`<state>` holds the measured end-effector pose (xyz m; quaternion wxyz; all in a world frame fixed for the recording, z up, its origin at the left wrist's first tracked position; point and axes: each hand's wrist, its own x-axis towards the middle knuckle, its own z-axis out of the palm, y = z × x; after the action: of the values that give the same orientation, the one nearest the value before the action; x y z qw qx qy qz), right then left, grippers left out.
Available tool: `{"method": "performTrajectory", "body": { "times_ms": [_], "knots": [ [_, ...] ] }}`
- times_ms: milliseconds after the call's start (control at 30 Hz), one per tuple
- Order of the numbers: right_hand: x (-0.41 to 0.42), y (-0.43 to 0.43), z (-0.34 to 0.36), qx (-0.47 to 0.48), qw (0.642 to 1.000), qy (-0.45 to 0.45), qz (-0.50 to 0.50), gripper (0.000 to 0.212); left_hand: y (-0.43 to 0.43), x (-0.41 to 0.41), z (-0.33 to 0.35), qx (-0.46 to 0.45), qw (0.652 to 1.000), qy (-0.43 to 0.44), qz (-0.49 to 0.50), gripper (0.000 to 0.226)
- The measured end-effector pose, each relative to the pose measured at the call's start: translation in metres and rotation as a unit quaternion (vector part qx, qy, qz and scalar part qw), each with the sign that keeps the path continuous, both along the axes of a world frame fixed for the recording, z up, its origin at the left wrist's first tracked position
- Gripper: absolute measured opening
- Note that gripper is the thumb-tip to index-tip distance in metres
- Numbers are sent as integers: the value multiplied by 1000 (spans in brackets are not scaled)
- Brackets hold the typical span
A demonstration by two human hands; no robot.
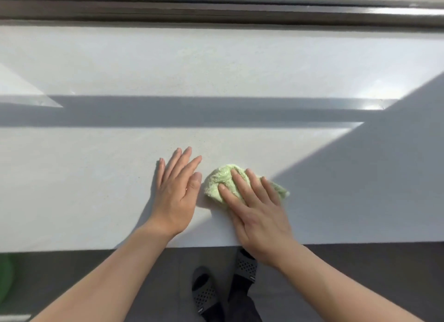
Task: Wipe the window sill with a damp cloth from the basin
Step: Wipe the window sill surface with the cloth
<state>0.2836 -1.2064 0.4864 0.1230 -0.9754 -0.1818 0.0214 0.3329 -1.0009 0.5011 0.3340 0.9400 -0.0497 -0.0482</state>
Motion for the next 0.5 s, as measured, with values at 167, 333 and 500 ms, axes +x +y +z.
{"method": "performTrajectory", "body": {
  "times_ms": [167, 333, 500],
  "knots": [
    [32, -39, 10, -9, 994, 21, -103, 51, -5, -3, -4, 165, 985, 24, -55, 62],
    [-19, 2, 0, -6, 991, 2, -134, 55, -10, -3, -7, 217, 975, 14, -52, 61],
    [-27, -55, 3, -44, 997, 28, 51, 57, -10, -3, -8, 214, 975, 17, -51, 57]
  ]
}}
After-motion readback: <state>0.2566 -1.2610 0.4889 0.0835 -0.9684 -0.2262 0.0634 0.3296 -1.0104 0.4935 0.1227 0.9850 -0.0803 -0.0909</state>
